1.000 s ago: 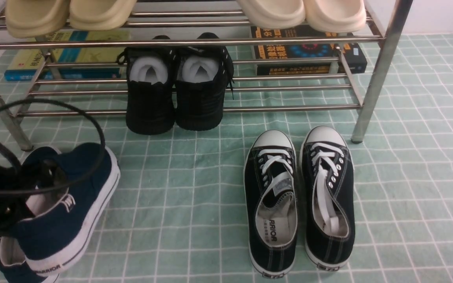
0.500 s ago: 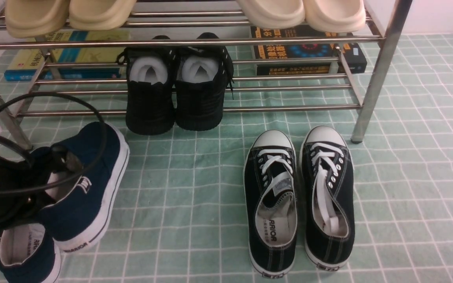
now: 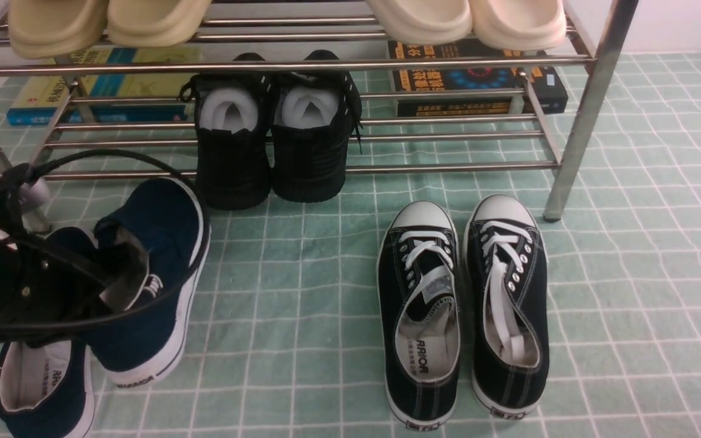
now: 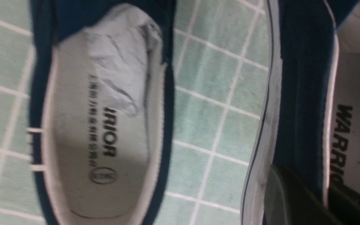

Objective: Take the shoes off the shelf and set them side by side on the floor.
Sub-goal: 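Set the held shoe down on the floor in front of the rack with the left gripper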

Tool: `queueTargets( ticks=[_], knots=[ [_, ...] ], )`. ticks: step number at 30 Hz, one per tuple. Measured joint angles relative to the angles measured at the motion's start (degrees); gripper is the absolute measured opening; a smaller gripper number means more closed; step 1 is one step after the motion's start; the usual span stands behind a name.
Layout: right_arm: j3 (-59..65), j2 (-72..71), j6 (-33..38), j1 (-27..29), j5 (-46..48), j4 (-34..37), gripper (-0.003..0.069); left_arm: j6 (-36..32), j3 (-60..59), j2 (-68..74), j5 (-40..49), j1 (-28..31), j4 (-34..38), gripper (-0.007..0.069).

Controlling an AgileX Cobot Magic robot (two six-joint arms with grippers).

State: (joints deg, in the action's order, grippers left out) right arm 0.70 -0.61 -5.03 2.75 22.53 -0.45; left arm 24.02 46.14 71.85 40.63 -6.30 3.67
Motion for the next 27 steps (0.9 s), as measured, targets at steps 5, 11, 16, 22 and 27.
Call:
queueTargets(
  ticks=[5, 11, 16, 22, 27],
  knots=[
    [0.0, 0.0, 0.0, 0.0, 0.0, 0.0, 0.0239, 7.9, 0.0, 0.3, 0.0, -2.6, -8.5, 0.0027],
    [0.0, 0.0, 0.0, 0.0, 0.0, 0.0, 0.0239, 10.2, 0.0, 3.3, -0.2, -3.8, -9.8, 0.0027],
    [0.0, 0.0, 0.0, 0.0, 0.0, 0.0, 0.0239, 10.2, 0.0, 6.6, -0.5, -3.9, -9.8, 0.0027],
    [0.0, 0.0, 0.0, 0.0, 0.0, 0.0, 0.0239, 10.2, 0.0, 7.2, -1.3, -3.9, -9.8, 0.0042],
    [0.0, 0.0, 0.0, 0.0, 0.0, 0.0, 0.0239, 10.2, 0.0, 7.2, -1.6, -3.9, -9.8, 0.0145]
  ],
)
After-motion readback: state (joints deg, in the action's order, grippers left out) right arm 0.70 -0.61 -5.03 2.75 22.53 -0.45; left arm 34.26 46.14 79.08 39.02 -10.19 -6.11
